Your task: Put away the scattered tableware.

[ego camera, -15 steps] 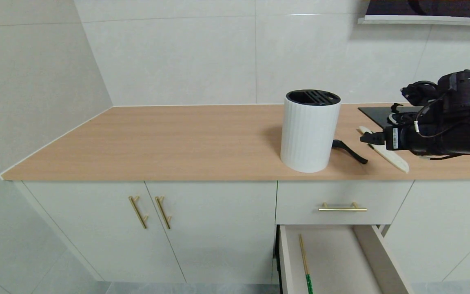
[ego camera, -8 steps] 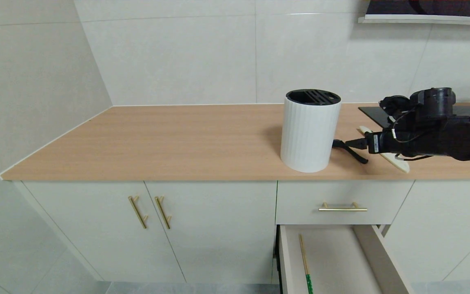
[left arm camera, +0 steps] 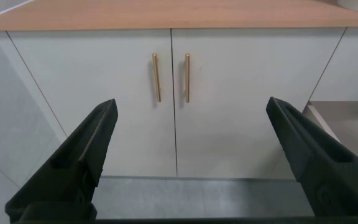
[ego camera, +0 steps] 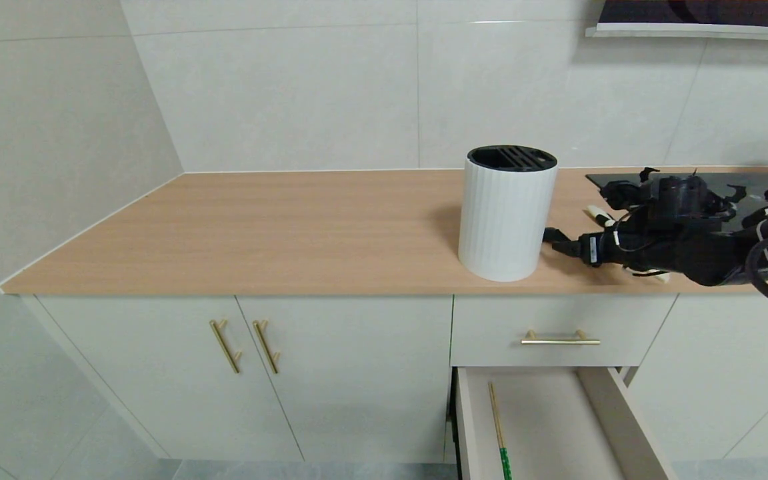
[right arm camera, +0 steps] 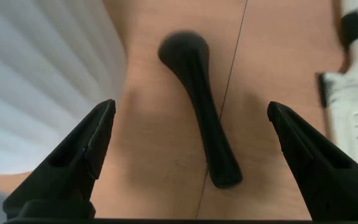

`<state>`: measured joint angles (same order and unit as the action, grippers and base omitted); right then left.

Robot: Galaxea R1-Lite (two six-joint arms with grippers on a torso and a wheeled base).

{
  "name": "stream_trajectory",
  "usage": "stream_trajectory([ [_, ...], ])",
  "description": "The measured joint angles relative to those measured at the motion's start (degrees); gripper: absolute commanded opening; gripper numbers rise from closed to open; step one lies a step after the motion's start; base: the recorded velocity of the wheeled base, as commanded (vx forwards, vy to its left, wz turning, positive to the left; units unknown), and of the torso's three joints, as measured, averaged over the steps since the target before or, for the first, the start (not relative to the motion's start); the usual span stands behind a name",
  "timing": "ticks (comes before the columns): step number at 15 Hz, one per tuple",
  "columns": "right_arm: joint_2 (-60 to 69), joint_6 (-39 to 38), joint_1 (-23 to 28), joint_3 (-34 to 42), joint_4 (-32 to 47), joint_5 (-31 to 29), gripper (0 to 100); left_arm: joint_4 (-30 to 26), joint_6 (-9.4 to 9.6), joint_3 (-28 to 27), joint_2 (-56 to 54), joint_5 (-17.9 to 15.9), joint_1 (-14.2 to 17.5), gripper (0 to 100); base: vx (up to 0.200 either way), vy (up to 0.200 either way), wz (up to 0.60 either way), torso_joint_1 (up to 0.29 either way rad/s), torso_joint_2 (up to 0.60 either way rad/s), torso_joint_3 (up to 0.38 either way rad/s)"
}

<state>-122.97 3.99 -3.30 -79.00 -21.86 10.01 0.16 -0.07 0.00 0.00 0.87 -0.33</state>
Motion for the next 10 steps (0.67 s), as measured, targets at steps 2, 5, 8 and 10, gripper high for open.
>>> stream_trajectory([
  [2,-1.38,0.02,-0.02,-0.20,-1.16,-0.49,100,0.00,0.00,0.00,0.00,0.00,0.00,100,0.000,0.000,0.00,0.000,0.00,0.000],
  [5,-2.50,0.02,-0.02,-0.27,-1.56,-0.68,100,0.00,0.00,-0.02,0.00,0.00,0.00,100,0.000,0.000,0.00,0.000,0.00,0.000],
  [8,-2.80,0.09,0.00,-0.28,-1.57,-1.06,100,0.00,0.00,-0.02,0.00,0.00,0.00,100,0.000,0.000,0.00,0.000,0.00,0.000],
  [10,-2.95,0.11,0.00,-0.50,-1.60,-1.43,100,0.00,0.00,-0.02,0.00,0.00,0.00,100,0.000,0.000,0.00,0.000,0.00,0.000],
])
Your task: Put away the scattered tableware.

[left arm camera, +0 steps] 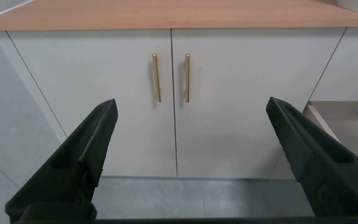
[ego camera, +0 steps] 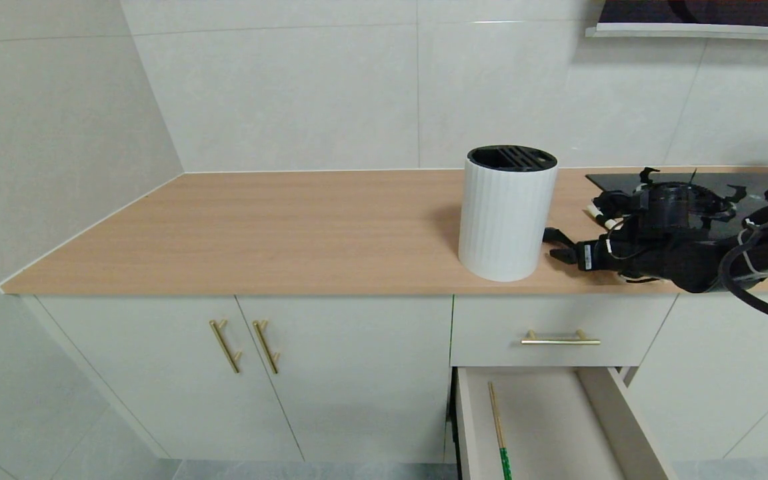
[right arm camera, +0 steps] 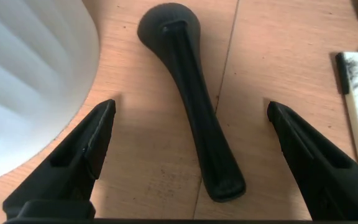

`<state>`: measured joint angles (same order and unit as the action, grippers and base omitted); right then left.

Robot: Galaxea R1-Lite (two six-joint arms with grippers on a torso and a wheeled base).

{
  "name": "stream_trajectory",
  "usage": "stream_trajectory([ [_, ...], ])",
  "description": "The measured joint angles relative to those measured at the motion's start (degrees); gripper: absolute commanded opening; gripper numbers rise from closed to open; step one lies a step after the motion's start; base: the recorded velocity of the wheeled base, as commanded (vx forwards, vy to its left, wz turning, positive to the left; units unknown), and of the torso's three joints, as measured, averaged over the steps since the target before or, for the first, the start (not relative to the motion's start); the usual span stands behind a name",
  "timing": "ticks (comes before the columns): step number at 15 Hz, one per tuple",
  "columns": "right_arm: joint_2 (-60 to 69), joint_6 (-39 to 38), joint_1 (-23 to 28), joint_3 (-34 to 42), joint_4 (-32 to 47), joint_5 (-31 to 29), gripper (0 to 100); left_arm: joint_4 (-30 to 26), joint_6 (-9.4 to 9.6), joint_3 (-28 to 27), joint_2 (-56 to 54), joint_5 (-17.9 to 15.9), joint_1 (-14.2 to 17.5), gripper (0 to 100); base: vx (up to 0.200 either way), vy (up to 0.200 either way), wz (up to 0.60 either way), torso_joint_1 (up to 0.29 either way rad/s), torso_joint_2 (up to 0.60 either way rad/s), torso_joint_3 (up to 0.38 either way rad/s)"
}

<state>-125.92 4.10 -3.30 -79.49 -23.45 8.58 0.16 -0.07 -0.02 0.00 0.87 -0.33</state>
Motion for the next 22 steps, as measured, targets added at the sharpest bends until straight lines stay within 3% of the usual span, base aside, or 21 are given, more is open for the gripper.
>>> stream_trajectory([
  [1,-0.02,0.00,0.00,-0.09,0.04,0.00,0,0.00,0.00,0.00,0.00,0.00,0.00,100,0.000,0.000,0.00,0.000,0.00,0.000],
  [13,0.61,-0.16,-0.02,0.01,0.57,-0.51,0,0.00,0.00,0.02,-0.02,0.02,0.00,100,0.000,0.000,0.00,0.000,0.00,0.000],
  [17,3.84,-1.56,-1.77,1.49,4.39,-6.62,0,0.00,0.00,0.00,0.00,0.00,0.00,100,0.000,0.000,0.00,0.000,0.00,0.000],
  [22,15.47,-8.87,-6.56,7.86,15.45,-13.26,0,0.00,0.00,0.00,0.00,0.00,0.00,100,0.000,0.000,0.00,0.000,0.00,0.000],
])
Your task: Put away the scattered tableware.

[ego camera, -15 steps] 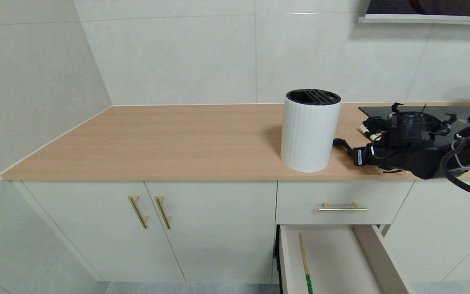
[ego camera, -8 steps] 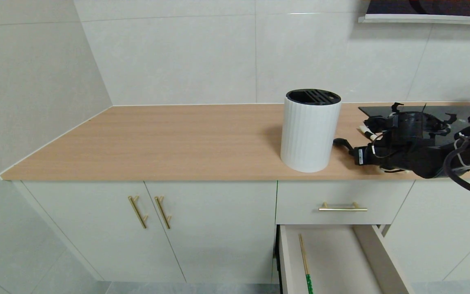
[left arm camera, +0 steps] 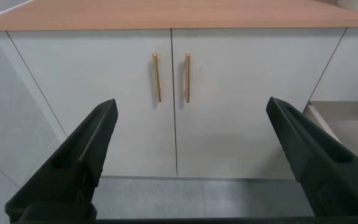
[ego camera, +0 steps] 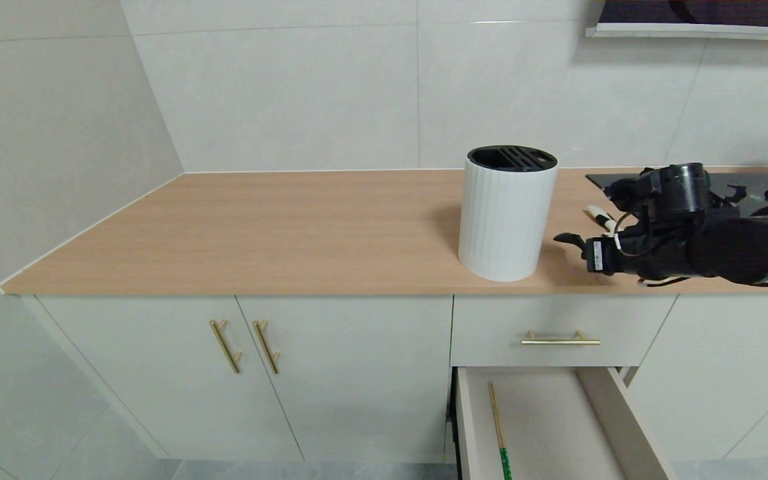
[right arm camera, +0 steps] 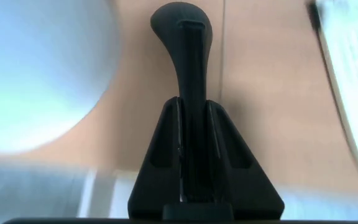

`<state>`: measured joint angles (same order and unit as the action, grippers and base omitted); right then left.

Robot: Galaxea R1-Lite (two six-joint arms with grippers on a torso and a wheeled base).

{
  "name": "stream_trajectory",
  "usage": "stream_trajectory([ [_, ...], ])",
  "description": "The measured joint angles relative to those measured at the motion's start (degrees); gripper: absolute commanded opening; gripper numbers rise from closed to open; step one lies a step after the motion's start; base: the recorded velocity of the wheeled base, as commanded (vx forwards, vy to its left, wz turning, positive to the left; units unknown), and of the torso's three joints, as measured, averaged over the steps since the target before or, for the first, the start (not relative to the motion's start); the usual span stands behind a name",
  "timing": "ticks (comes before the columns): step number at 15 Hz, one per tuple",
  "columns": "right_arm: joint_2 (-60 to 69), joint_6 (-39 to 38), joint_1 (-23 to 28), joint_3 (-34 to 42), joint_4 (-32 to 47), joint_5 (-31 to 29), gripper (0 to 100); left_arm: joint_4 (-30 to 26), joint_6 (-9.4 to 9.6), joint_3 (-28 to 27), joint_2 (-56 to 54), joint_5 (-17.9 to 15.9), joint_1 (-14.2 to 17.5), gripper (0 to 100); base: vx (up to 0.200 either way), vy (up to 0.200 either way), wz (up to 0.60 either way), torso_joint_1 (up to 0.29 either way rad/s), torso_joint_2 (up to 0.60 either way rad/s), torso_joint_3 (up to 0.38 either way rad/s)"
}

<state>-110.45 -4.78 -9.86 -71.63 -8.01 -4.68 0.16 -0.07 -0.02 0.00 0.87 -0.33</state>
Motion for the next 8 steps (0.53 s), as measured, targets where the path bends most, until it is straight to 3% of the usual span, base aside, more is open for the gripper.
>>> stream_trajectory([
  [4,11.13,-3.84,-4.02,10.41,4.10,-4.40,0,0.00,0.00,0.02,-0.02,0.00,0.02,100,0.000,0.000,0.00,0.000,0.00,0.000],
  [8,18.82,-4.22,-4.79,20.86,4.13,-4.49,0,0.00,0.00,0.02,0.00,0.00,0.00,100,0.000,0.000,0.00,0.000,0.00,0.000],
])
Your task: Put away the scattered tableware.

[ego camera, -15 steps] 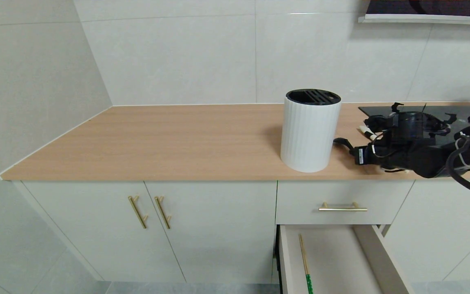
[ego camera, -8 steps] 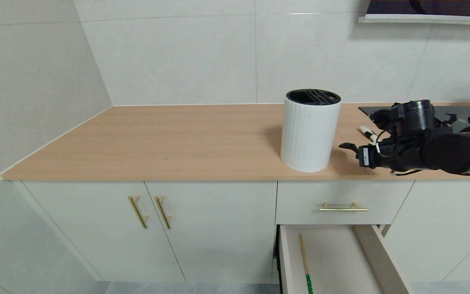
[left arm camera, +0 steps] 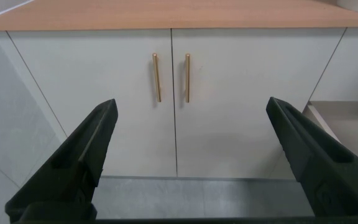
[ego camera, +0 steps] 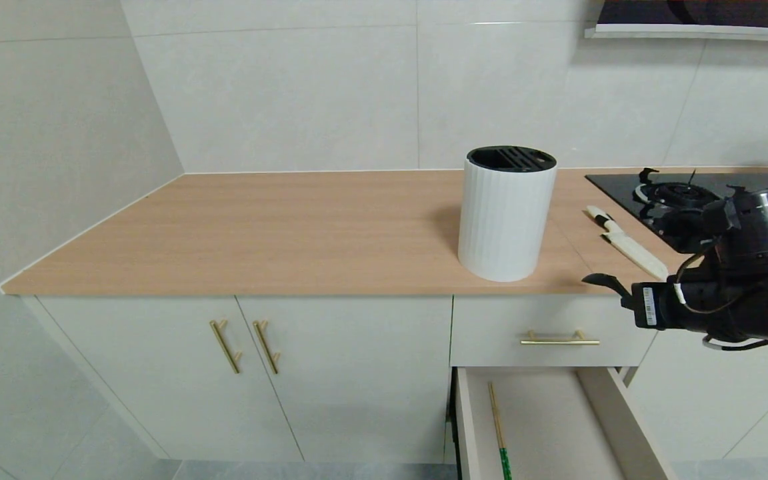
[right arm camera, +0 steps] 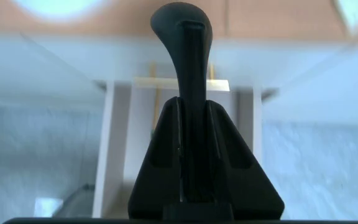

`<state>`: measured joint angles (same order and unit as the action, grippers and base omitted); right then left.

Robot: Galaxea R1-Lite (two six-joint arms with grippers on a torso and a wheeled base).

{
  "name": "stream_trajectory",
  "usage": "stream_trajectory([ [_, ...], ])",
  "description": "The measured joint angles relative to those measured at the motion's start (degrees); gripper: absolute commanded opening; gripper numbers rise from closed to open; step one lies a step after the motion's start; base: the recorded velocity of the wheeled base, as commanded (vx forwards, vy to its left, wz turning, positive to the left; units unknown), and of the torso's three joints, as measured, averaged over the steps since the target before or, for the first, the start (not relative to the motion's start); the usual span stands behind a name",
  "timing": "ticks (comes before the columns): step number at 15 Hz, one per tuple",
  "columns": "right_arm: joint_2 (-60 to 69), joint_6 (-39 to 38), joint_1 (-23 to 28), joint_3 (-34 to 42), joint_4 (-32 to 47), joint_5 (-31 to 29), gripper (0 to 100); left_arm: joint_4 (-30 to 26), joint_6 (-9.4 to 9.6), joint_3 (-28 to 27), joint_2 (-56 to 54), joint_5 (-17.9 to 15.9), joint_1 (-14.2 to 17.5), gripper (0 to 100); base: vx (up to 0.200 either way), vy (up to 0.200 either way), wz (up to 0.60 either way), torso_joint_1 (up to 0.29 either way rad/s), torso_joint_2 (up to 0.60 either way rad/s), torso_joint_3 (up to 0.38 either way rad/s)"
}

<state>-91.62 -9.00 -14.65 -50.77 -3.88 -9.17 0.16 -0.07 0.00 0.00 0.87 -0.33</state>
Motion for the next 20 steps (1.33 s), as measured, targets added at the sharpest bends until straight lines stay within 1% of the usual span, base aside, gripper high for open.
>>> stream_trajectory([
  [4,2.24,0.27,-0.37,2.62,-0.04,-0.05,0,0.00,0.00,0.00,0.00,-0.02,0.00,100,0.000,0.000,0.00,0.000,0.00,0.000],
  [8,2.27,0.29,-0.94,3.04,-0.09,-0.07,0,0.02,0.00,0.00,0.00,0.00,0.00,100,0.000,0.000,0.00,-0.013,0.03,0.020],
  [12,1.91,0.44,-0.96,3.06,-0.06,-0.11,0,0.02,0.00,0.00,0.00,0.02,-0.02,100,0.000,0.000,0.00,-0.161,0.40,0.227],
  [20,1.24,0.46,-1.22,3.15,-0.09,-0.16,0,0.05,0.00,0.00,0.00,0.00,0.00,100,0.000,0.000,0.00,-0.180,0.48,0.290],
])
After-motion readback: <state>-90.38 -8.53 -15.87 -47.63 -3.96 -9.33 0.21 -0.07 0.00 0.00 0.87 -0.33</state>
